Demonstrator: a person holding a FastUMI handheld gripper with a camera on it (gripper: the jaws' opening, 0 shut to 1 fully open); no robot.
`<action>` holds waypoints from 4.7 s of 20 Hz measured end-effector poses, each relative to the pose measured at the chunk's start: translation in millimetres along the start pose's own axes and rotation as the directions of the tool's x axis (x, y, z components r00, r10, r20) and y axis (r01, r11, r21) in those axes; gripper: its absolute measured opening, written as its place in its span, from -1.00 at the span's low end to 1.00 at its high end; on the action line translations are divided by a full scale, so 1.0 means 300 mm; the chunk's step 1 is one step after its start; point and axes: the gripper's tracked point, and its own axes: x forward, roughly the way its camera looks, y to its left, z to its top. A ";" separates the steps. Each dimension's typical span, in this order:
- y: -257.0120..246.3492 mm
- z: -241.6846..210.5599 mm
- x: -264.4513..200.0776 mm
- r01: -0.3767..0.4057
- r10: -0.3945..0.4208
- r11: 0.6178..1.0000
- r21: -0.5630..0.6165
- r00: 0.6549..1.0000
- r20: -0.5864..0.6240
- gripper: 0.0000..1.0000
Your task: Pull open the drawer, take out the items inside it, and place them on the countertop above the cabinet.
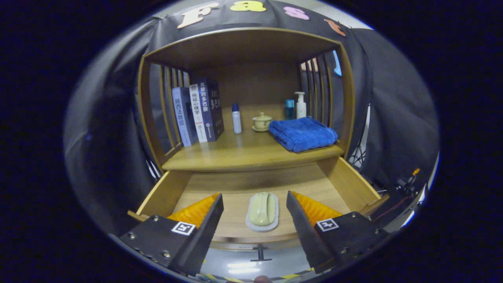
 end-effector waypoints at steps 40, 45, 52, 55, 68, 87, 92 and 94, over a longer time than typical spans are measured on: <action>0.087 0.061 0.034 -0.190 0.192 0.981 -0.025 0.969 0.156 -0.66; 0.072 0.223 -0.112 -0.205 0.203 0.978 -0.027 0.924 0.324 -0.66; 0.070 0.496 -0.201 -0.187 0.171 0.982 -0.014 0.863 0.476 -0.66; 0.093 0.580 -0.152 -0.168 0.165 0.985 -0.039 0.859 0.484 -0.66; 0.145 0.406 0.379 -0.120 0.130 0.991 -0.061 0.975 0.181 -0.66; 0.126 0.377 0.725 -0.137 0.135 0.991 -0.003 0.971 0.196 -0.65; 0.149 0.391 0.621 -0.123 0.142 0.988 -0.089 0.956 0.256 0.29; 0.133 0.400 0.547 -0.068 0.112 0.986 -0.152 0.946 0.304 0.83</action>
